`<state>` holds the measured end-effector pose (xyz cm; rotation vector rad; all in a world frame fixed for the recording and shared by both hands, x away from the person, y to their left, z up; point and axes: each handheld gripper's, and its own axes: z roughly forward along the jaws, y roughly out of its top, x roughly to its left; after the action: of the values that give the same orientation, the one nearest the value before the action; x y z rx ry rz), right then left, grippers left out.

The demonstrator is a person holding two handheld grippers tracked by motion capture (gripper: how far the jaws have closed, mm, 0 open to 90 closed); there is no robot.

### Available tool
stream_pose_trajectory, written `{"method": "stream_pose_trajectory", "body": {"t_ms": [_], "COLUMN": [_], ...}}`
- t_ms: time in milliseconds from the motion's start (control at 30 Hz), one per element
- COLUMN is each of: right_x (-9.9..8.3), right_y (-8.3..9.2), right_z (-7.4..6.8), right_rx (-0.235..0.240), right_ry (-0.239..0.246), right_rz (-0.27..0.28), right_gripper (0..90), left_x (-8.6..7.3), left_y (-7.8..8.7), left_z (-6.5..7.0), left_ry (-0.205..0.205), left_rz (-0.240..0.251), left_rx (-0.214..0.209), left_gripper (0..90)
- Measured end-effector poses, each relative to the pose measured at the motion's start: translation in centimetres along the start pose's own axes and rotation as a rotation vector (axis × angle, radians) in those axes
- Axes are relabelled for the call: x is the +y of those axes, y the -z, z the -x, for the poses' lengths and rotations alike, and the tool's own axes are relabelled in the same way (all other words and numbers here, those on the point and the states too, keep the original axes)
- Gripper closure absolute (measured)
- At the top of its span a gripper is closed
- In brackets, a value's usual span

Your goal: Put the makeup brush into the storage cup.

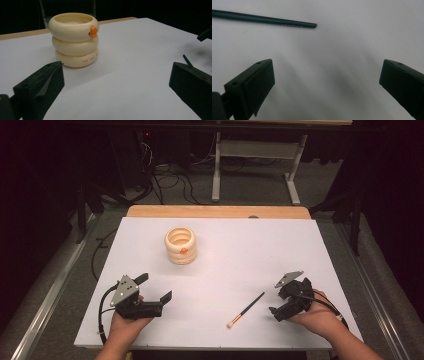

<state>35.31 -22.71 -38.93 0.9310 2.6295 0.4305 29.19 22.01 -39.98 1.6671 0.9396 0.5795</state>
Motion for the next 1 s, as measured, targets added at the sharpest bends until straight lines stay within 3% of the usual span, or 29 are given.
{"method": "stream_pose_trajectory", "body": {"t_ms": [100,667,733,1000], "right_x": [0.5,3.4,4.0,5.2], "right_y": [0.0,-1.4,-1.7,-2.5], "right_z": [-0.2,-1.4,-1.8,-2.6], "right_rx": [0.041,0.099,0.109,0.134], "right_ry": [0.026,0.127,0.162,0.213], "right_rz": [-0.024,-0.061,-0.061,-0.07], "right_gripper": [1.3,1.2,1.1,3.4], "left_x": [0.0,0.0,0.0,0.0], "left_y": [0.0,0.0,0.0,0.1], "left_z": [0.0,0.0,0.0,-0.1], "left_ry": [0.0,0.001,0.001,0.001], "left_rz": [0.0,0.002,0.002,0.001], "left_rx": [-0.002,-0.007,-0.007,-0.008], "left_gripper": [0.5,0.5,0.5,0.5]}}
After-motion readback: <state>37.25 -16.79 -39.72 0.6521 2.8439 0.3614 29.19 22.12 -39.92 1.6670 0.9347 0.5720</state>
